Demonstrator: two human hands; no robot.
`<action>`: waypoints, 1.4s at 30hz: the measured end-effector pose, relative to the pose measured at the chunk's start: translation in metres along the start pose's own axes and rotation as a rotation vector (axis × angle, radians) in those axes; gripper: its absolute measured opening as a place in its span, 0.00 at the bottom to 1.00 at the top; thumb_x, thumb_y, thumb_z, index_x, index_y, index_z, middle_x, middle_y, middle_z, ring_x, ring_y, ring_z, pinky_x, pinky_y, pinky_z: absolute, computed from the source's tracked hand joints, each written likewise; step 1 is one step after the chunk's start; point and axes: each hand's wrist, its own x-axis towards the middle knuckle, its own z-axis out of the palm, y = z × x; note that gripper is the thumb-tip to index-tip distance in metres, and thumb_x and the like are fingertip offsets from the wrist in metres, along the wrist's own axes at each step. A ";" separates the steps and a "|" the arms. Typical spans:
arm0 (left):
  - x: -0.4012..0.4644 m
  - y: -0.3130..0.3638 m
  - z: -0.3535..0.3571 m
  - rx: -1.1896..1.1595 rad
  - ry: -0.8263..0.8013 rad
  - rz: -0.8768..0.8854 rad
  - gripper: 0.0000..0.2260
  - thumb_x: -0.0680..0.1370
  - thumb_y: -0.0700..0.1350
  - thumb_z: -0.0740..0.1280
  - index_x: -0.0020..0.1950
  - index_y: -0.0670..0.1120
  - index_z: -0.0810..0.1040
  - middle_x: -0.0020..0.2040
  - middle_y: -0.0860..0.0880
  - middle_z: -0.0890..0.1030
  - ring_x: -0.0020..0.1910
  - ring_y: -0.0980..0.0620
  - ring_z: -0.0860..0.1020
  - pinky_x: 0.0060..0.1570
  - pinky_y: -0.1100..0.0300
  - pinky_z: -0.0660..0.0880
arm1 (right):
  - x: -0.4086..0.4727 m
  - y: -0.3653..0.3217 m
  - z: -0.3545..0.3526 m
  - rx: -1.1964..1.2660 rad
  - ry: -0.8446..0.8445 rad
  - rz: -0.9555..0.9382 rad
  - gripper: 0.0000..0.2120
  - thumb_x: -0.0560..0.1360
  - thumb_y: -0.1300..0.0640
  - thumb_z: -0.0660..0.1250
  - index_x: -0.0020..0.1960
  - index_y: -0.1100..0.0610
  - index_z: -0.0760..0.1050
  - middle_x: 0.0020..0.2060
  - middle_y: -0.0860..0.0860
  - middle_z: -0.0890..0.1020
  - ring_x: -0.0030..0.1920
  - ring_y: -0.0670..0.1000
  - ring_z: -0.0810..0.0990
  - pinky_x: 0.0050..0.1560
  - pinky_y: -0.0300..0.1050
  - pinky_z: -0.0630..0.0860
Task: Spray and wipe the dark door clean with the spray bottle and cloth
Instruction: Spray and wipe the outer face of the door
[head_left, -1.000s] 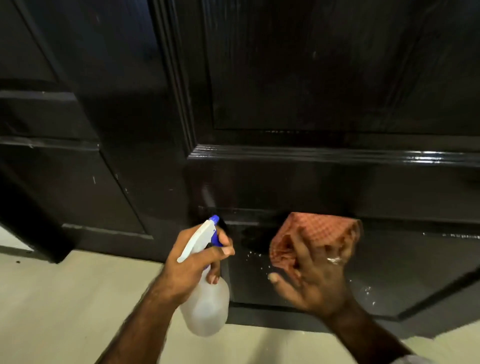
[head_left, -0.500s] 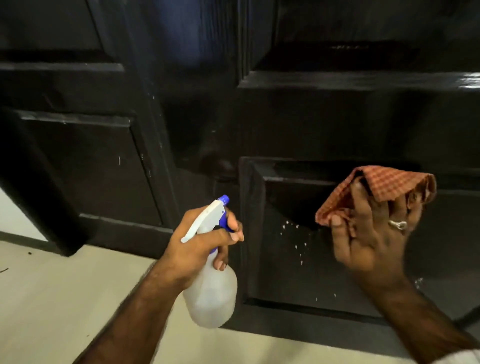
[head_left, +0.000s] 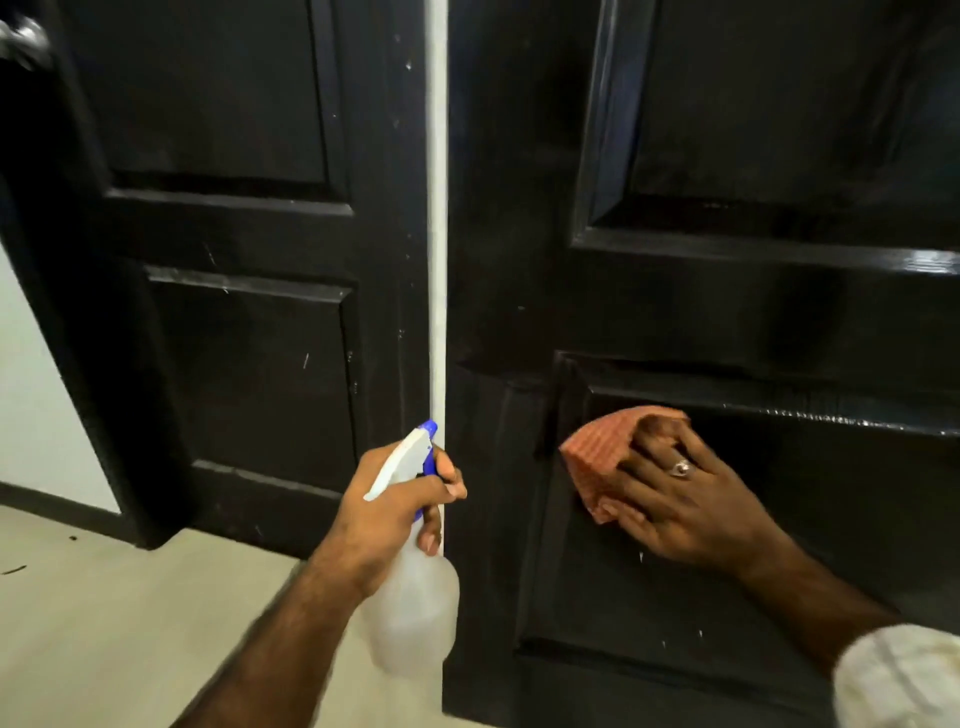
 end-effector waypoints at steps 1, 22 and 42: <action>0.001 0.001 -0.003 -0.004 -0.016 0.004 0.01 0.77 0.33 0.72 0.47 0.37 0.83 0.45 0.36 0.84 0.25 0.48 0.74 0.30 0.55 0.77 | 0.007 0.009 -0.006 -0.026 0.033 0.084 0.29 0.79 0.43 0.73 0.77 0.52 0.74 0.72 0.59 0.79 0.76 0.64 0.73 0.79 0.67 0.61; 0.000 -0.020 -0.028 0.016 -0.009 -0.046 0.04 0.77 0.30 0.70 0.47 0.37 0.82 0.45 0.34 0.83 0.25 0.50 0.75 0.29 0.56 0.77 | 0.169 -0.009 -0.033 -0.004 0.127 0.290 0.35 0.85 0.38 0.58 0.87 0.54 0.55 0.85 0.58 0.56 0.85 0.64 0.53 0.83 0.67 0.48; -0.005 -0.039 -0.020 0.037 -0.010 -0.055 0.04 0.78 0.32 0.71 0.50 0.39 0.83 0.42 0.43 0.85 0.27 0.50 0.77 0.30 0.55 0.80 | 0.093 -0.024 -0.012 -0.049 0.089 0.409 0.37 0.84 0.38 0.63 0.85 0.57 0.59 0.84 0.59 0.60 0.84 0.66 0.57 0.82 0.69 0.51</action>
